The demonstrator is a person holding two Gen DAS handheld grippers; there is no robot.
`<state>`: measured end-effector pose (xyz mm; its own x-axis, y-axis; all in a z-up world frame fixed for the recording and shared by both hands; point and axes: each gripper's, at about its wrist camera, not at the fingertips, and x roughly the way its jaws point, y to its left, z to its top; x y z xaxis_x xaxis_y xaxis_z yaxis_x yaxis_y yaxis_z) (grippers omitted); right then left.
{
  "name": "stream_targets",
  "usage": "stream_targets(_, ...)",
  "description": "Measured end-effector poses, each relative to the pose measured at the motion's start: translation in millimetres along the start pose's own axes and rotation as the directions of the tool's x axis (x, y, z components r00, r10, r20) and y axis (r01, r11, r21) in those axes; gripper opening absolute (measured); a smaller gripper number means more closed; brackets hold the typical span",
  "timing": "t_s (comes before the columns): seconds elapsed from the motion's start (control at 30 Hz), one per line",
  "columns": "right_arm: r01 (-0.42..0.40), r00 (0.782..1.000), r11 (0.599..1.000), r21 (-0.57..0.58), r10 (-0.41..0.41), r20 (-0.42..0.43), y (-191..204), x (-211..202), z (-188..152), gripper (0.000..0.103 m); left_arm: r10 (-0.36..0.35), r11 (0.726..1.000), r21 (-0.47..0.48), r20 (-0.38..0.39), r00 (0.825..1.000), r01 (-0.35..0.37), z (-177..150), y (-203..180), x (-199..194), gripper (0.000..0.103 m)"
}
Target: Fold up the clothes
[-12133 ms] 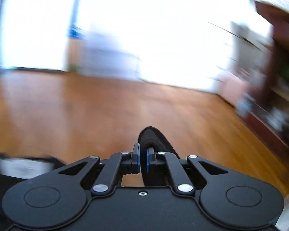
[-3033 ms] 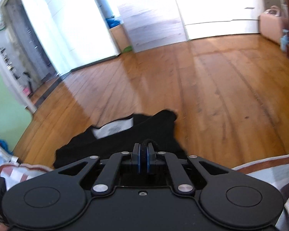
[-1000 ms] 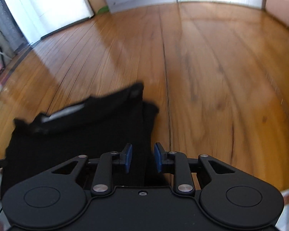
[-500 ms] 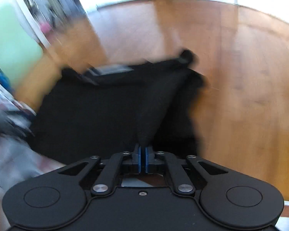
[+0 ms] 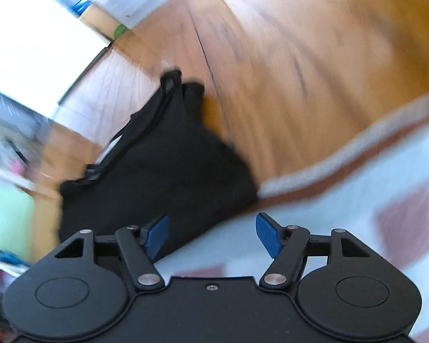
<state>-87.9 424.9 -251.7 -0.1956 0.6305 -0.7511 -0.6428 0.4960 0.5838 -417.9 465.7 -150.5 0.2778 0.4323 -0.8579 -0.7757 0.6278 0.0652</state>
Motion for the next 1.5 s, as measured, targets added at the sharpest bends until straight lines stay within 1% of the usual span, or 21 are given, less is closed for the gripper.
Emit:
stream_targets(0.07,-0.037,0.999,0.997,0.064,0.038,-0.018,-7.7,6.8,-7.2,0.072,0.027,0.999,0.047,-0.014,1.000,-0.026,-3.7,-6.1,0.6,0.080)
stream_targets(0.23,-0.053,0.999,0.996,0.070,0.053,0.001,-6.3,17.5,-9.4,0.073,0.043,0.979,0.198,0.049,0.998,-0.052,-6.8,-19.8,-6.0,0.080)
stream_targets(0.33,-0.068,0.998,0.994,0.087,0.067,0.017,-6.7,23.5,1.9,0.073,-0.007,0.954,0.299,0.087,0.996,-0.019,-11.5,-29.2,-0.4,0.083)
stream_targets(0.47,-0.109,0.993,0.989,0.105,0.103,0.058,-9.7,30.7,11.6,0.073,-0.066,0.978,0.202,0.087,0.994,0.047,-4.3,-8.2,6.1,0.079)
stream_targets(0.5,-0.110,0.992,0.989,0.099,0.102,0.074,-8.9,31.9,12.8,0.072,-0.087,0.984,0.164,0.084,0.993,0.073,-0.5,-1.9,7.3,0.067)
stream_targets(0.53,-0.110,0.991,0.990,0.093,0.102,0.089,-8.2,33.2,14.1,0.063,-0.108,0.986,0.139,0.088,0.990,0.095,3.1,2.7,7.0,0.046)
stream_targets(0.57,-0.093,0.991,0.993,0.069,0.085,0.103,-6.1,34.2,14.4,0.053,-0.128,0.987,0.113,0.093,0.987,0.118,6.7,7.3,6.7,0.035)
stream_targets(0.6,-0.061,0.992,0.998,0.033,0.057,0.117,-2.9,35.2,13.8,0.023,-0.145,0.986,0.092,0.103,0.984,0.136,9.4,11.4,5.2,0.020)
stream_targets(0.63,-0.029,0.991,1.000,-0.002,0.029,0.132,0.2,36.1,13.2,0.009,-0.157,0.986,0.076,0.119,0.980,0.149,11.2,14.7,2.3,0.016)
stream_targets(0.7,0.003,0.983,0.998,-0.062,0.009,0.184,9.1,28.5,9.8,0.008,-0.162,0.987,0.035,0.158,0.974,0.158,14.4,21.4,-8.6,0.015)
stream_targets(0.8,-0.032,0.967,0.997,-0.073,0.049,0.250,25.5,-2.0,2.1,0.007,-0.139,0.988,-0.036,0.238,0.961,0.152,12.8,31.1,-41.6,0.014)
stream_targets(0.93,-0.077,0.955,0.987,-0.142,0.114,0.273,49.3,-64.4,-37.0,0.007,-0.167,0.956,-0.197,0.247,0.955,0.218,-14.6,44.3,-90.0,0.014)
stream_targets(1.03,-0.064,0.960,0.989,-0.134,0.097,0.263,45.9,-99.3,-96.4,0.007,-0.196,0.964,-0.164,0.089,0.977,0.208,-48.4,23.8,-100.5,0.015)
stream_targets(1.1,0.026,0.974,0.986,-0.167,0.013,0.227,38.1,-104.5,-142.2,0.007,-0.153,0.987,-0.056,-0.093,0.984,0.148,-72.0,1.3,-88.5,0.020)
stream_targets(1.13,0.087,0.977,0.978,-0.188,-0.046,0.209,32.9,-102.1,-161.3,0.006,-0.117,0.993,-0.003,-0.179,0.977,0.118,-81.7,-7.9,-79.4,0.020)
stream_targets(1.17,0.159,0.974,0.964,-0.213,-0.118,0.192,26.7,-96.1,-177.4,0.006,-0.102,0.995,0.000,-0.203,0.974,0.104,-83.6,-8.1,-77.8,0.020)
stream_targets(1.2,0.230,0.966,0.944,-0.239,-0.190,0.177,20.5,-90.1,-193.5,0.001,-0.106,0.994,-0.027,-0.178,0.978,0.102,-79.6,-2.8,-84.4,0.022)
stream_targets(1.27,0.338,0.938,0.897,-0.284,-0.300,0.172,9.1,-82.2,-219.7,0.001,-0.111,0.992,-0.081,-0.128,0.986,0.102,-71.5,7.8,-97.6,0.033)
stream_targets(1.33,0.365,0.926,0.886,-0.286,-0.315,0.206,5.9,-87.0,-221.7,0.001,-0.114,0.985,-0.135,-0.076,0.991,0.103,-63.5,18.4,-110.7,0.043)
stream_targets(1.4,0.357,0.923,0.889,-0.286,-0.290,0.252,11.0,-95.9,-212.0,0.008,-0.114,0.976,-0.188,-0.025,0.993,0.107,-55.4,29.0,-123.9,0.046)
stream_targets(1.5,0.334,0.916,0.897,-0.290,-0.235,0.326,21.5,-110.8,-193.6,0.009,-0.132,0.965,-0.218,0.086,0.988,0.148,-44.5,40.1,-135.1,0.047)
